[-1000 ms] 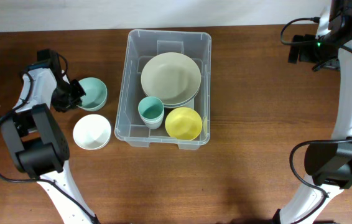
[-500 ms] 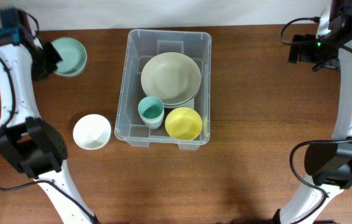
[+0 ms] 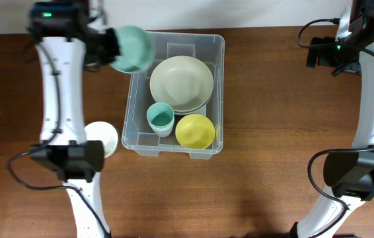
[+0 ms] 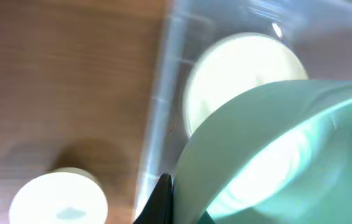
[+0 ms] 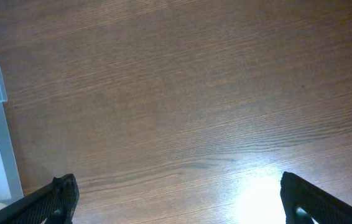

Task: Pack container
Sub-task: 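Lift and carry the mint green bowl over the container, then lower the mint green bowl onto the yellow bowl and release, then retract the left arm and move it to the white bowl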

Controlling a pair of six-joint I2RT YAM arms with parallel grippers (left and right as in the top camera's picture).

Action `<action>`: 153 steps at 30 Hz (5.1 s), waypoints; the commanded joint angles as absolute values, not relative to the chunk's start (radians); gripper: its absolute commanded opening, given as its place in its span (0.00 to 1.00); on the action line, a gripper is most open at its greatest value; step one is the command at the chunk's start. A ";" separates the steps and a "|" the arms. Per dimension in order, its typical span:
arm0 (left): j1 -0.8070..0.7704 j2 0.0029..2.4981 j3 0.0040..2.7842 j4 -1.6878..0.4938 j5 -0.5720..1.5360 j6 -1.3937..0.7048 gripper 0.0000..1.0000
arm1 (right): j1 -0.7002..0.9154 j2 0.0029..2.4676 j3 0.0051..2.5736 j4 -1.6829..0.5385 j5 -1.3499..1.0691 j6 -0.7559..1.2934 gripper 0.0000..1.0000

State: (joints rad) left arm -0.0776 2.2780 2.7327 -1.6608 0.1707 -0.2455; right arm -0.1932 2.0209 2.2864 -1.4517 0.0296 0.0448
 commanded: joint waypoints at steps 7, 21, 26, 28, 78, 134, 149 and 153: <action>-0.338 2.276 2.737 -1.688 0.194 -0.187 0.01 | -0.197 2.018 2.283 -1.451 0.035 0.042 0.99; -0.569 2.276 2.550 -1.688 0.063 -0.185 0.01 | -0.197 2.018 2.283 -1.451 0.035 0.042 0.99; -0.576 2.276 2.452 -1.688 0.063 -0.186 0.01 | -0.197 2.018 2.283 -1.451 0.035 0.042 0.99; -0.578 2.276 2.420 -1.688 0.063 -0.186 0.01 | -0.197 2.018 2.283 -1.451 0.035 0.042 0.99; -0.653 1.737 1.588 -1.084 -0.242 -0.297 0.00 | -0.197 2.018 2.283 -1.451 0.035 0.042 0.99; -0.536 1.835 1.909 -1.248 -0.294 -0.326 0.31 | -0.197 2.018 2.283 -1.451 0.035 0.042 0.99; -0.007 1.700 1.975 -1.501 -0.302 -0.531 0.26 | -0.197 2.018 2.283 -1.451 0.035 0.042 0.99; 0.099 1.700 1.863 -1.453 -0.208 -0.530 0.21 | -0.197 2.018 2.283 -1.451 0.035 0.042 0.99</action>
